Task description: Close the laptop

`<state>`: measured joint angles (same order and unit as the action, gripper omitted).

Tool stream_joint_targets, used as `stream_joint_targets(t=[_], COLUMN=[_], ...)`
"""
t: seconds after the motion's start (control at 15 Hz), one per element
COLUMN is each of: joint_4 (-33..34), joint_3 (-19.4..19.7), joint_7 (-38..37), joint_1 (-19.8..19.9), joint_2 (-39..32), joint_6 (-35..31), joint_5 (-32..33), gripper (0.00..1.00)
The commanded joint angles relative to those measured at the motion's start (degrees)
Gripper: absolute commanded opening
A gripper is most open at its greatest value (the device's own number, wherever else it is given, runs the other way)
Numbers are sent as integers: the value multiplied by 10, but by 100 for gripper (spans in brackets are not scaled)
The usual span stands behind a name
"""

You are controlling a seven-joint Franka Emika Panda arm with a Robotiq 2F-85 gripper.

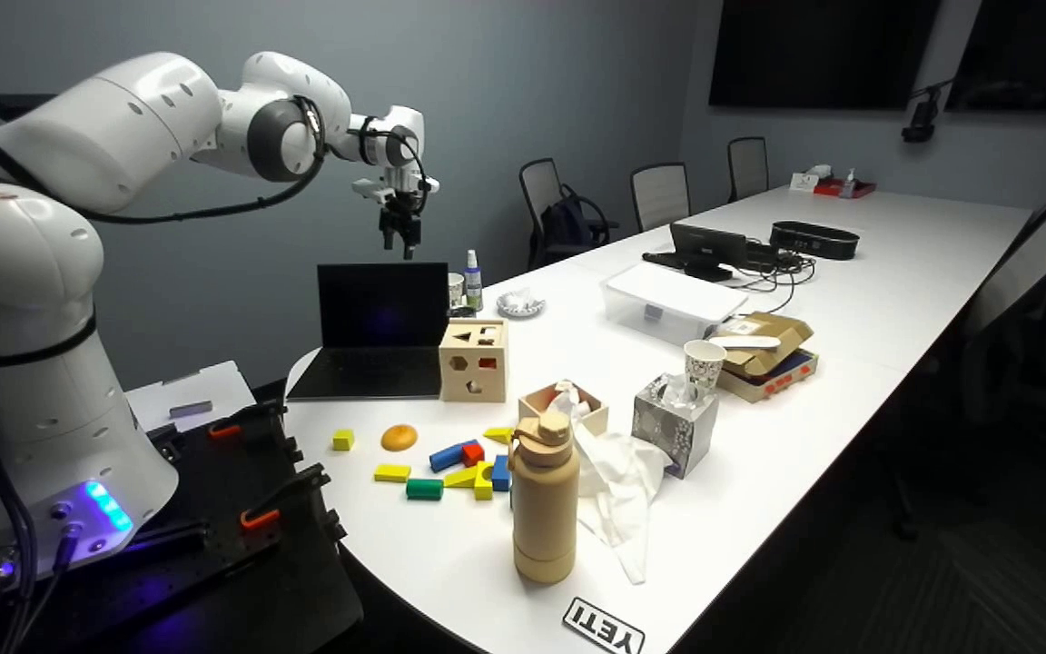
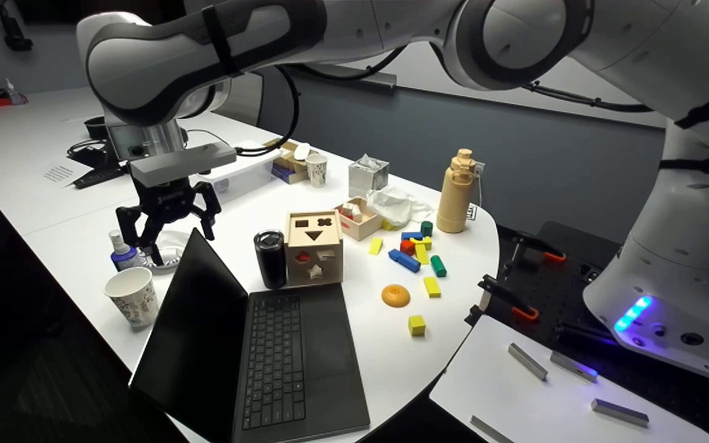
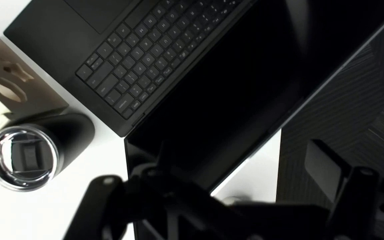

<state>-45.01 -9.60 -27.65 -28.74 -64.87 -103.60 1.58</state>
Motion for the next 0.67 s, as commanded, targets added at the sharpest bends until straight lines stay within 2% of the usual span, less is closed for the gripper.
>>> stream_joint_targets(t=[0.0,0.13,0.33,0.6], joint_4=[140,159,177,218], joint_3=[11,16,47,62], joint_7=[-27,-36,-47,-64], joint_1=[-22,-26,-38,-42], joint_2=[-83,-99,-114,-136], joint_6=[54,68,95,133], joint_5=[5,7,1,-2], gripper=[100,100,100,100])
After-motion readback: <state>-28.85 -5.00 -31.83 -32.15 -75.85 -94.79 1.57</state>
